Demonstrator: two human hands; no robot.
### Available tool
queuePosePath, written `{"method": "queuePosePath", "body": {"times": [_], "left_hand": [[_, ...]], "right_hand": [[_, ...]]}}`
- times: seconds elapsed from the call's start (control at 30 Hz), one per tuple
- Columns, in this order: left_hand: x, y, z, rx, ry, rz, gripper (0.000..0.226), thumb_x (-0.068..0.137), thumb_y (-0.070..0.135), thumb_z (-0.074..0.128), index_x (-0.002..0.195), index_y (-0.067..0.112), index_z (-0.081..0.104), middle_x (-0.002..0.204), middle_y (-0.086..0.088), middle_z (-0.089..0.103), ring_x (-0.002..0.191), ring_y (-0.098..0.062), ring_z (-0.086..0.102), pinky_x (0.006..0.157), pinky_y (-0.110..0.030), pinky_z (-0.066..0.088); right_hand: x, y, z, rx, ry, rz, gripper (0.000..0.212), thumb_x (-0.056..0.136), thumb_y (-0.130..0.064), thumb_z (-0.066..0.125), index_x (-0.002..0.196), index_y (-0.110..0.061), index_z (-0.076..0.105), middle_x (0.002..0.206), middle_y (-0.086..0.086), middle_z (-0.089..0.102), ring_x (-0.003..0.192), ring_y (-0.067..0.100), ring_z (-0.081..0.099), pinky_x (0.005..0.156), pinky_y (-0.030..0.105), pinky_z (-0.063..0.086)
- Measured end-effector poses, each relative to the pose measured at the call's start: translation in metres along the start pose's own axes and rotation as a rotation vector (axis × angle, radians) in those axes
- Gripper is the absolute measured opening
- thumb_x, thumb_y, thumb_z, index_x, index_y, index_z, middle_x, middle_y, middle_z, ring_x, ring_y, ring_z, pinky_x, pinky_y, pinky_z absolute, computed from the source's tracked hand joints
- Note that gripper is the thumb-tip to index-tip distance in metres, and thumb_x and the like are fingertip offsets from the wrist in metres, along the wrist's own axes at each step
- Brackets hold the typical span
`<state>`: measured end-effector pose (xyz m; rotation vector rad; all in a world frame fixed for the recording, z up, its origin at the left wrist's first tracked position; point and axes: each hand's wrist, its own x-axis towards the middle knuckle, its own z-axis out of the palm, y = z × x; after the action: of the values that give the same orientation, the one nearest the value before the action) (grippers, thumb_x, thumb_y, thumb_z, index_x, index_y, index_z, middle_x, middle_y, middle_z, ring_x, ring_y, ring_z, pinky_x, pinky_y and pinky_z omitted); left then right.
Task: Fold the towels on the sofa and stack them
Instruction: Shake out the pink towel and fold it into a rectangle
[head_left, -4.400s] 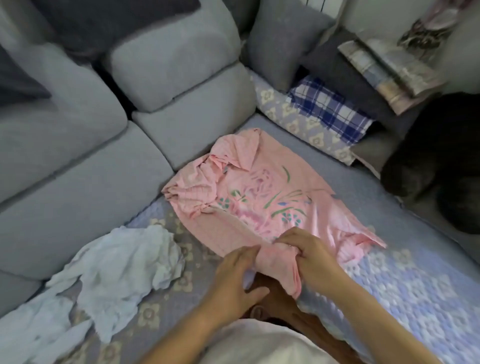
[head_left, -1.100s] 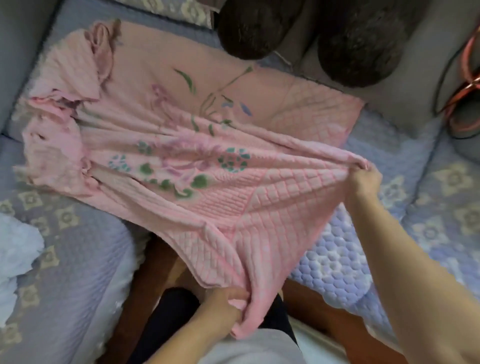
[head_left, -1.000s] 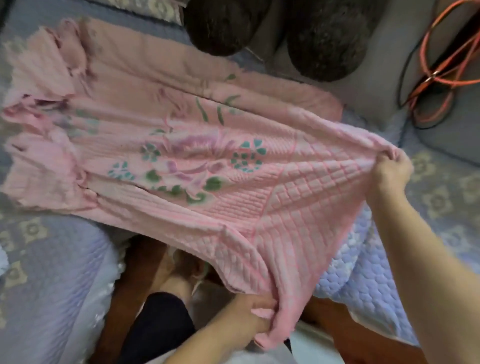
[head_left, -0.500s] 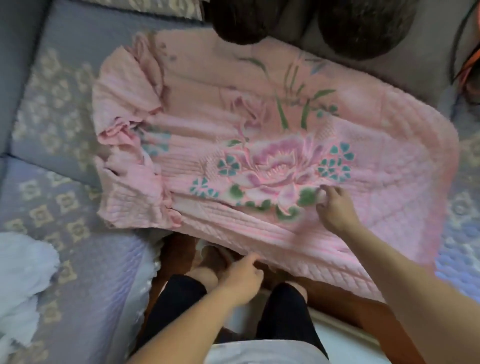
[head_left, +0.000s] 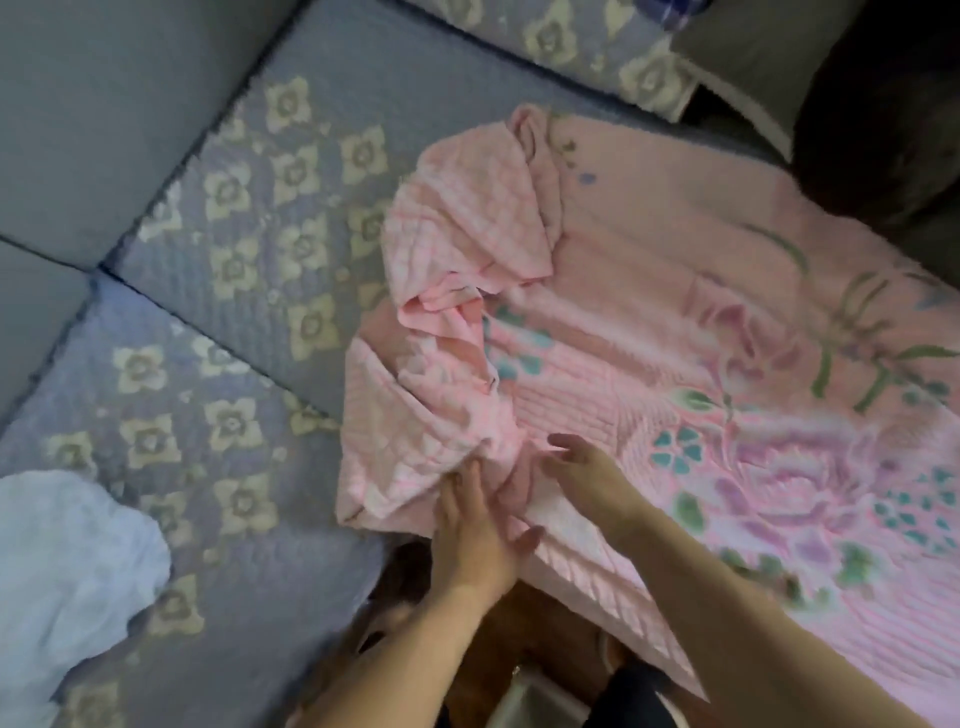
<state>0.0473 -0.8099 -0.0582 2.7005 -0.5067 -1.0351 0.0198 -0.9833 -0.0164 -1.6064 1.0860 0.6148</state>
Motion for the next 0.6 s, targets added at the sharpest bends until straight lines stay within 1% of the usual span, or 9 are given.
{"method": "queuePosePath", "body": {"times": [0.07,0.13,0.23,0.3,0.33,0.37,0.47,0.53,0.6], "left_hand": [[0.03,-0.017,0.006,-0.038,0.066,0.007,0.113,0.071,0.074,0.056,0.16,0.016,0.018,0.155,-0.013,0.032,0.137,-0.033,0.038,0.111,-0.042,0.039],[0.043,-0.028,-0.011,-0.309,0.139,0.038,0.079,0.084,0.051,0.058,0.152,0.018,0.037,0.133,-0.012,0.054,0.115,-0.032,0.057,0.103,-0.04,0.043],[0.044,-0.068,-0.09,-0.718,0.38,-0.116,0.058,0.089,0.026,0.06,0.137,0.044,0.034,0.114,0.014,0.055,0.099,-0.007,0.06,0.088,-0.024,0.049],[0.044,-0.114,-0.157,-0.893,0.375,-0.248,0.044,0.084,0.019,0.059,0.125,0.03,0.048,0.107,0.014,0.058,0.096,-0.012,0.06,0.079,-0.028,0.047],[0.049,-0.148,-0.194,-0.903,0.396,-0.312,0.034,0.085,0.014,0.059,0.117,0.023,0.053,0.101,0.008,0.062,0.091,-0.019,0.061,0.075,-0.033,0.046],[0.062,-0.189,-0.224,-0.872,0.451,-0.383,0.026,0.085,0.009,0.06,0.109,0.018,0.057,0.095,0.001,0.065,0.085,-0.024,0.061,0.072,-0.034,0.045],[0.109,-0.301,-0.273,-0.679,0.379,-0.593,0.021,0.072,0.015,0.063,0.093,0.014,0.068,0.085,-0.012,0.073,0.08,-0.032,0.069,0.07,-0.042,0.055],[0.136,-0.353,-0.28,-0.629,0.183,-0.688,0.037,0.078,0.03,0.078,0.11,0.013,0.068,0.111,-0.019,0.071,0.103,-0.035,0.068,0.091,-0.046,0.054],[0.157,-0.378,-0.262,-0.505,0.081,-0.697,0.067,0.077,0.058,0.077,0.127,0.018,0.058,0.127,-0.02,0.064,0.115,-0.039,0.061,0.1,-0.05,0.048]], "right_hand": [[0.019,-0.052,0.054,-0.011,-0.018,0.066,0.011,0.098,-0.02,0.06,0.1,-0.009,0.058,0.083,-0.002,0.059,0.076,0.009,0.065,0.056,0.012,0.043],[0.022,-0.099,0.096,0.02,0.006,0.152,0.021,0.098,-0.014,0.054,0.077,-0.016,0.052,0.073,-0.003,0.053,0.069,0.009,0.066,0.057,0.019,0.048],[-0.004,-0.17,0.134,0.229,-0.077,0.019,0.01,0.092,-0.005,0.057,0.092,-0.006,0.066,0.074,0.004,0.065,0.072,0.02,0.065,0.068,0.031,0.052],[-0.013,-0.209,0.131,0.355,-0.367,-0.094,0.024,0.094,0.005,0.054,0.113,-0.004,0.066,0.089,0.009,0.07,0.082,0.022,0.069,0.082,0.036,0.055],[-0.008,-0.224,0.126,0.309,-0.406,-0.177,0.031,0.094,0.01,0.052,0.12,-0.004,0.064,0.098,0.011,0.069,0.087,0.023,0.068,0.085,0.038,0.054],[0.002,-0.242,0.119,0.226,-0.324,-0.245,0.034,0.094,0.013,0.051,0.121,-0.003,0.063,0.101,0.013,0.067,0.087,0.023,0.066,0.083,0.036,0.053],[0.073,-0.26,0.086,-0.105,0.244,-0.28,0.027,0.091,-0.001,0.058,0.114,-0.013,0.066,0.102,0.007,0.066,0.085,0.023,0.063,0.076,0.031,0.048],[0.114,-0.26,0.056,-0.037,0.459,-0.089,0.042,0.079,-0.024,0.067,0.121,-0.019,0.058,0.113,0.01,0.065,0.095,0.029,0.065,0.084,0.038,0.054],[0.144,-0.257,0.024,0.107,0.49,0.112,0.072,0.062,-0.046,0.071,0.126,-0.021,0.052,0.121,0.01,0.062,0.104,0.033,0.065,0.091,0.049,0.056]]}}
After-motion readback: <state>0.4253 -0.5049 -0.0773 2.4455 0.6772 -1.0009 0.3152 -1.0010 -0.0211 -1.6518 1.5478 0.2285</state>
